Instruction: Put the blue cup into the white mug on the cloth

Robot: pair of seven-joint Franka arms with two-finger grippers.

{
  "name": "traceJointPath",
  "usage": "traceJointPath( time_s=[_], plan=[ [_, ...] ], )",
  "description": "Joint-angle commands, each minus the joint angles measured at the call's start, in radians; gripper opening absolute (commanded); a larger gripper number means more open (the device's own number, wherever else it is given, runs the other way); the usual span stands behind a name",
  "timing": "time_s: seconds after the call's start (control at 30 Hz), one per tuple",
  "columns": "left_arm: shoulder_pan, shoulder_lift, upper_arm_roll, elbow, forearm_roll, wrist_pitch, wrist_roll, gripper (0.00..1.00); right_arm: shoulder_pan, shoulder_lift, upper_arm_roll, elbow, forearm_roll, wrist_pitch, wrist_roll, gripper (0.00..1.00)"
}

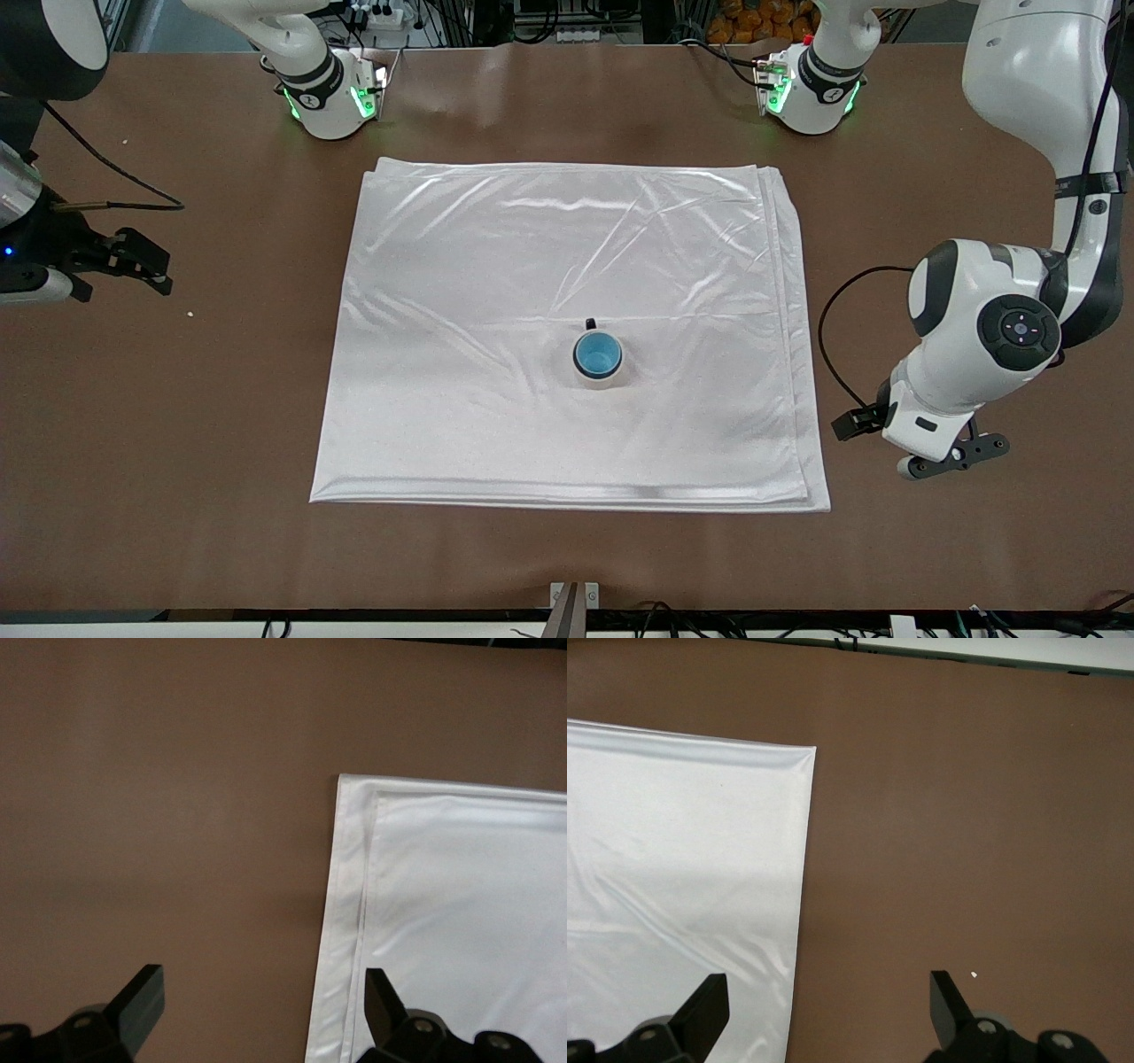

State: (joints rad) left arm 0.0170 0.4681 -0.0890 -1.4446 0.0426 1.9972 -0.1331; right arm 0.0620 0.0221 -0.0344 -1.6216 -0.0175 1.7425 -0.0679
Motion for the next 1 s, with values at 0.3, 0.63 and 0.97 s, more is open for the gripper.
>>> traceJointPath(
  time_s=[0.3,0.63,0.97],
  plan=[
    [-0.003,-0.250,0.011,-0.045,-0.020,-0.244,0.069,1.00,-0.034,-0.031,0.002,0.031,0.040,-0.055,-0.013,1.00],
    [-0.002,-0.434,0.012,-0.131,-0.020,-0.436,0.141,1.00,-0.036,-0.036,0.002,0.023,0.042,-0.070,-0.012,1.00],
    [0.009,-0.545,0.014,-0.224,-0.007,-0.456,0.202,1.00,-0.042,-0.033,0.002,0.023,0.063,-0.069,-0.010,1.00]
  ],
)
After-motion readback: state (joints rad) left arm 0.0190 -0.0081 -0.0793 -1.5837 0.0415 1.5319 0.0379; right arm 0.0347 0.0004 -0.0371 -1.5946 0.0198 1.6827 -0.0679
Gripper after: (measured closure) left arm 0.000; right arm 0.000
